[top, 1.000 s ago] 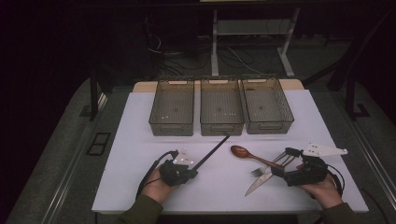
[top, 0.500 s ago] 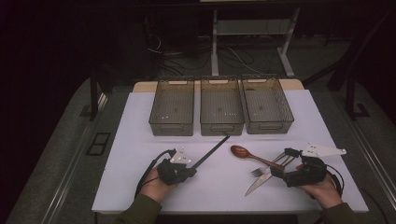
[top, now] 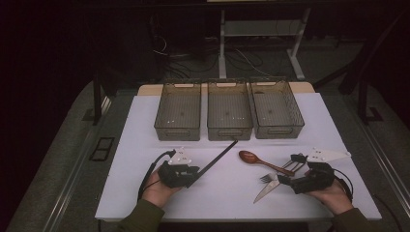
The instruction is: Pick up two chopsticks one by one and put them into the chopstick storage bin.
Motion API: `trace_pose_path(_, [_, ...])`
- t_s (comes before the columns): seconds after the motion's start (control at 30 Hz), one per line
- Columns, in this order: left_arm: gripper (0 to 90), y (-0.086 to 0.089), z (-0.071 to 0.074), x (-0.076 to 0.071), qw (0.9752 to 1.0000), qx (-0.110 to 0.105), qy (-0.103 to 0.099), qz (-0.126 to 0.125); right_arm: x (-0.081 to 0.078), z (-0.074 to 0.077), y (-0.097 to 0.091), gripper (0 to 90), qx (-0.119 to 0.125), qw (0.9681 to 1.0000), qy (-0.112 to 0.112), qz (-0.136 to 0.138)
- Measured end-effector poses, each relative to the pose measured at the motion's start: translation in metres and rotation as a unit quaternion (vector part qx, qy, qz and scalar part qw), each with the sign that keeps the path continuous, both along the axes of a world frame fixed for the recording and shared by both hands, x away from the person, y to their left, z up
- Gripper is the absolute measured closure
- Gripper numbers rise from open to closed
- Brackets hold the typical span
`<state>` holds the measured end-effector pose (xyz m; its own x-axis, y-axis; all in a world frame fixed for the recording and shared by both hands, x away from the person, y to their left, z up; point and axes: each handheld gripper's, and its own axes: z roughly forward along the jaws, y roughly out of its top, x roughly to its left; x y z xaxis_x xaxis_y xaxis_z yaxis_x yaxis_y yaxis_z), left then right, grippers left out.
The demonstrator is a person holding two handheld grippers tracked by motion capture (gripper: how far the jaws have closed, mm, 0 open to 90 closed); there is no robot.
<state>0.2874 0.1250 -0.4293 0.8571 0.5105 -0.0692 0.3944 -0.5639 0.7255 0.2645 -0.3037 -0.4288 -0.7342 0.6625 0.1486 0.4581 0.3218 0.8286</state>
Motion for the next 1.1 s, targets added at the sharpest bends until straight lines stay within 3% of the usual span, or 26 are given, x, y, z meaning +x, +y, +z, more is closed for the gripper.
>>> trace_pose_path(0.1, [63.9,0.000,-0.001,0.003,1.0000,0.003,0.001,0.002,0.004,-0.003,0.001,3.1,-0.008,0.9999,0.007,0.004])
trace_pose_path(0.23, [63.3,-0.002,-0.004,0.008,1.0000,0.000,0.004,0.008,0.004,-0.003,0.002,3.1,-0.008,0.9999,0.006,0.003])
trace_pose_path(0.63, [75.8,-0.004,-0.010,0.016,0.9996,-0.010,0.021,0.014,0.004,-0.003,0.001,3.1,-0.005,1.0000,0.005,-0.003])
trace_pose_path(1.0, [81.1,-0.007,-0.014,0.019,0.9995,-0.008,0.025,0.018,0.003,-0.002,0.001,3.2,-0.003,1.0000,0.005,-0.002])
trace_pose_path(1.1, [81.7,-0.007,-0.016,0.019,0.9991,-0.015,0.034,0.020,0.003,-0.002,0.001,3.1,-0.002,1.0000,0.005,-0.002])
